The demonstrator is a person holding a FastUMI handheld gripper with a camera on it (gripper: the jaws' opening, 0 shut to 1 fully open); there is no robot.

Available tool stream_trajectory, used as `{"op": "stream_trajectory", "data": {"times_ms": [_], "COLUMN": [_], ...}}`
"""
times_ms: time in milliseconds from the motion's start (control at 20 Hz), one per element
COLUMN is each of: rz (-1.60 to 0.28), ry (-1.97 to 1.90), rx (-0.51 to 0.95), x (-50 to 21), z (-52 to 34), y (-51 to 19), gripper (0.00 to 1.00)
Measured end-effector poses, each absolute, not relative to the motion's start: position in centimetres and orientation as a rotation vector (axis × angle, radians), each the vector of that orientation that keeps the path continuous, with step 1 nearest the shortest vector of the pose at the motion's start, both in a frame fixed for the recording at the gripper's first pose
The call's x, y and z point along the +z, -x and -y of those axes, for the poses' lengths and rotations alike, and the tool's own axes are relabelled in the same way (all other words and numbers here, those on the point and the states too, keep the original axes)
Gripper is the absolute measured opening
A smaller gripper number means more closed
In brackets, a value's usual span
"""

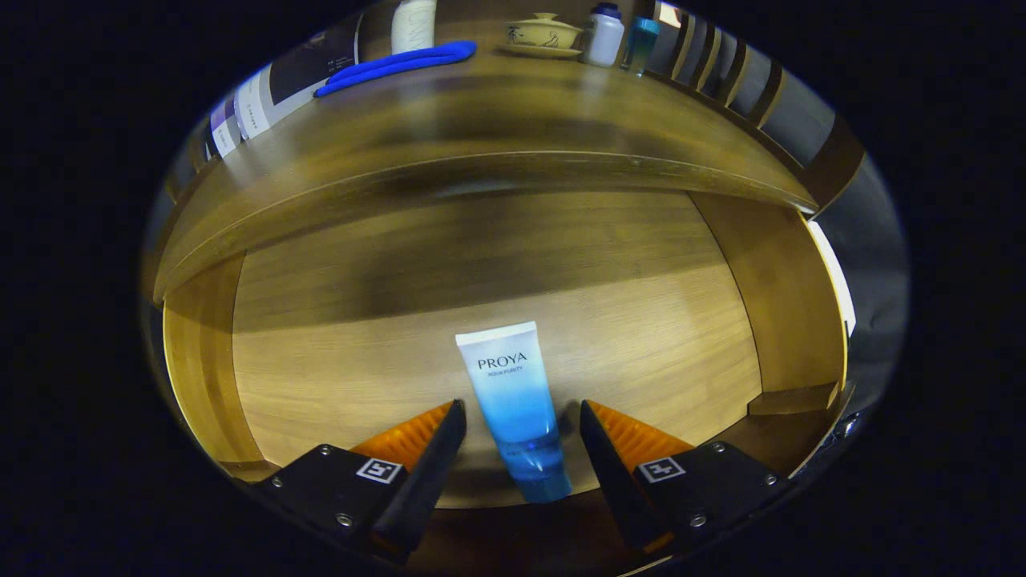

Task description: Pull open the drawer, take out the items inside it, and place them on the countertop above the cabinet.

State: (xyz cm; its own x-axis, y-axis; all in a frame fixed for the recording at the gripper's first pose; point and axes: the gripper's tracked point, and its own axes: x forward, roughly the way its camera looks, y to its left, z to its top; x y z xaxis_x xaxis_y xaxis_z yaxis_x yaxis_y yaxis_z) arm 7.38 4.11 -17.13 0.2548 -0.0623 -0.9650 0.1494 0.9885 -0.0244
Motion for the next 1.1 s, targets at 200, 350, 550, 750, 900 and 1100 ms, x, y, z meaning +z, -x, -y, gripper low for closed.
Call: {"op": "stream_trajectory", "data": {"times_ms": [200,350,550,750,900,1100], "rz": [-1.316,-1.311,-1.266,-1.208,-1.112,-1.028], "ry": [-0.165,-0.167,-0.173,-0.161,-0.203,-0.196], "rx": [-0.147,-0.147,-0.17,-0.148,-0.126,-0.151], "x": [-17.5,-17.3,-17.2,-16.9,-15.4,-13.2], "z": [-4.6,-4.3,-4.0,-4.3,-4.4,-3.5], "y": [-7.2,-7.2,-7.1,-7.4,-8.3,-8.5], "gripper": [0.85,0.74,0.5,0.46,0.45,0.45]}}
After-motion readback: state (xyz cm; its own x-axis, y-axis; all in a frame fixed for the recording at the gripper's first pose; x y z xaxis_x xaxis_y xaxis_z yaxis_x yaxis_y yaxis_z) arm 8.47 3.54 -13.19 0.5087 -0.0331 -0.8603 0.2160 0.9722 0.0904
